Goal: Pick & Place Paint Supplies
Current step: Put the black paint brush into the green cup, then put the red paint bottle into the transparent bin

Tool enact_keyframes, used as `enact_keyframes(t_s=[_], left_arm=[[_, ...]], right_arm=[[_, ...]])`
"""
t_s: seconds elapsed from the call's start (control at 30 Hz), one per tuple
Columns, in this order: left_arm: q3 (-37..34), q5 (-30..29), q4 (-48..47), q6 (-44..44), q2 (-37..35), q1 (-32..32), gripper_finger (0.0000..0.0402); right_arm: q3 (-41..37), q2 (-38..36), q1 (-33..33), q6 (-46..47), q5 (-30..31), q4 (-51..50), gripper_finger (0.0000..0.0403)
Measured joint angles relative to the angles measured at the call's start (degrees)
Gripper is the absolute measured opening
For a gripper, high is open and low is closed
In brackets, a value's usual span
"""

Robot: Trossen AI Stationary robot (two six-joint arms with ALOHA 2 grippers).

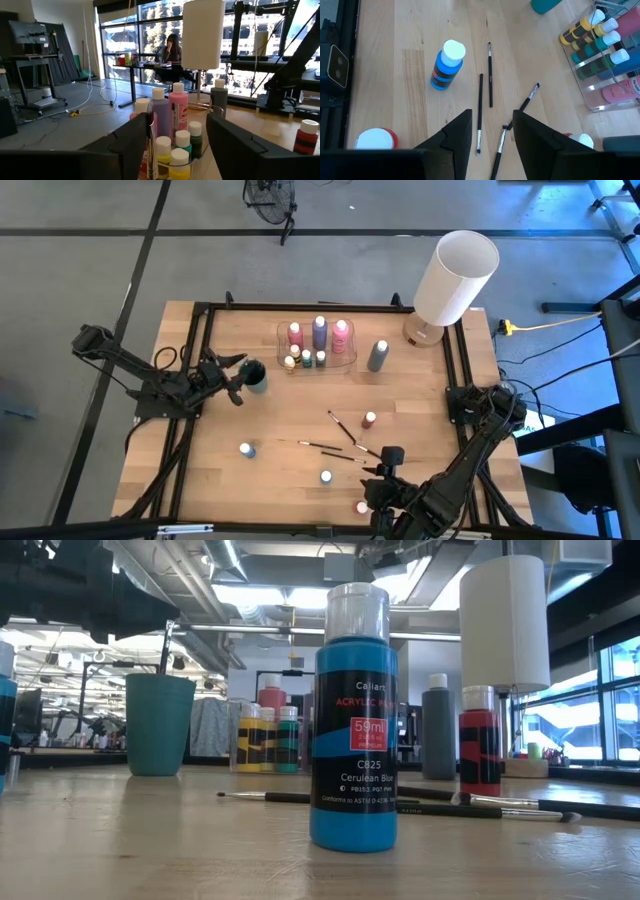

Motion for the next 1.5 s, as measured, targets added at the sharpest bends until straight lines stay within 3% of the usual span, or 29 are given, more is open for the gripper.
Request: enact_keyframes(t_s=[1.07, 1.3, 1.5], left_arm=[[0.0, 1.27, -0.91, -4.47, 0.01, 0.0, 0.0237], [1.24, 4.93, 3.28, 0.97, -0.06, -0.39, 0.0236], [3.14, 9.51, 3.41, 3.02, -0.05, -1.31, 0.0236]], right_arm=[[0.0, 0.0, 0.0, -0.22, 0.0, 0.22, 0.0144], [-0.01, 0.0, 0.02, -1.47, 0.21, 0.03, 0.0144], [1.84, -0.36, 0.49, -5.06, 12.22, 3.79, 0.0144]])
